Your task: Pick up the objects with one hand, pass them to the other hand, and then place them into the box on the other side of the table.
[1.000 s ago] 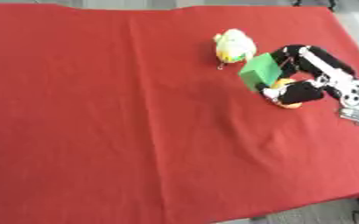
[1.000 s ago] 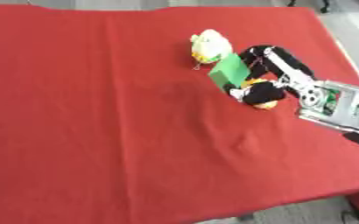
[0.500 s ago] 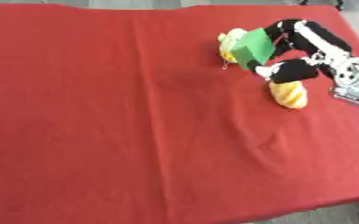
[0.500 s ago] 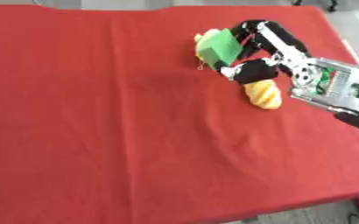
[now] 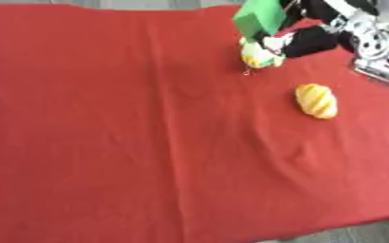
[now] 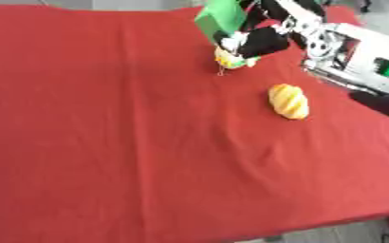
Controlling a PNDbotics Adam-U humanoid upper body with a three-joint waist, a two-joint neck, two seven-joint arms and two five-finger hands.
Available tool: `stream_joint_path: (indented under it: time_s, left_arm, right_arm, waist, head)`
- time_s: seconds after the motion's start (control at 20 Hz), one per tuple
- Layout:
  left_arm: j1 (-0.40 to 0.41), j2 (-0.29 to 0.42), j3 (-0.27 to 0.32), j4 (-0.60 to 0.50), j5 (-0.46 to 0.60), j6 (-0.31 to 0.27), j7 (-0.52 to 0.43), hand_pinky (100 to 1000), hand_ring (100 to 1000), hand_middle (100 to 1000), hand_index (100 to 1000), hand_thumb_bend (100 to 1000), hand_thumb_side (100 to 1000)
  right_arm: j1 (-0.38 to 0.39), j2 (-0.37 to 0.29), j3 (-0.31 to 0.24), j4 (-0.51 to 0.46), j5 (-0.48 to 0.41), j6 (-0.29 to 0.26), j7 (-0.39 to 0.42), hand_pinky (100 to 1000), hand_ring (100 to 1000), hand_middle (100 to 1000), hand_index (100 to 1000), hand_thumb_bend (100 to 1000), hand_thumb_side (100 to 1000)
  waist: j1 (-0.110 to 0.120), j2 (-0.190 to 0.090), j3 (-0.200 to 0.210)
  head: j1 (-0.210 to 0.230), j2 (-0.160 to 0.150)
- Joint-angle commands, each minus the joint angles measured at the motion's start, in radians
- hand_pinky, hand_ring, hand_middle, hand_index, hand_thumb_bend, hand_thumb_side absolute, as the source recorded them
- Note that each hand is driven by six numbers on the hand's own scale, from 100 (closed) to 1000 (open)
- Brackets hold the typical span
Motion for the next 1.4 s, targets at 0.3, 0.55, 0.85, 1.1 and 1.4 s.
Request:
stream_joint_path:
  time_s: [0.3, 0.55, 0.85, 1.1, 1.4]
  left_arm:
    - [-0.048, 0.061, -0.013, -0.02, 0.013, 0.001, -0.014, 1000, 795, 741, 700, 100, 607]
    - [-0.082, 0.097, -0.024, -0.024, 0.017, -0.001, -0.02, 1000, 795, 742, 700, 100, 588]
    - [-0.115, 0.13, -0.04, -0.02, 0.023, 0.002, -0.029, 1000, 796, 743, 701, 100, 578]
    - [-0.139, 0.157, -0.05, -0.02, 0.028, 0.004, -0.037, 1000, 797, 743, 702, 100, 571]
    - [-0.167, 0.185, -0.058, -0.02, 0.035, 0.007, -0.042, 1000, 798, 744, 703, 100, 566]
  right_arm:
    - [-0.049, 0.009, -0.006, -0.003, -0.029, 0.041, 0.043, 660, 530, 382, 583, 161, 100]
    - [-0.086, 0.033, -0.01, -0.003, -0.035, 0.013, 0.046, 651, 520, 373, 578, 150, 100]
    - [-0.127, 0.069, -0.015, -0.003, -0.019, -0.008, 0.035, 647, 514, 367, 574, 128, 100]
    - [-0.136, 0.096, -0.006, -0.003, -0.019, -0.036, 0.024, 648, 513, 365, 573, 105, 100]
    - [-0.127, 0.127, 0.017, -0.003, -0.02, -0.057, -0.001, 642, 509, 362, 571, 100, 100]
  waist:
    - [0.023, -0.029, 0.006]
    - [0.035, -0.033, 0.016]
    - [0.047, -0.036, 0.021]
    - [0.056, -0.035, 0.028]
    - [0.066, -0.033, 0.037]
  head:
    - [-0.003, 0.006]
    - [-0.005, 0.006]
    - [-0.009, 0.006]
    - [-0.014, 0.006]
    - [-0.017, -0.005]
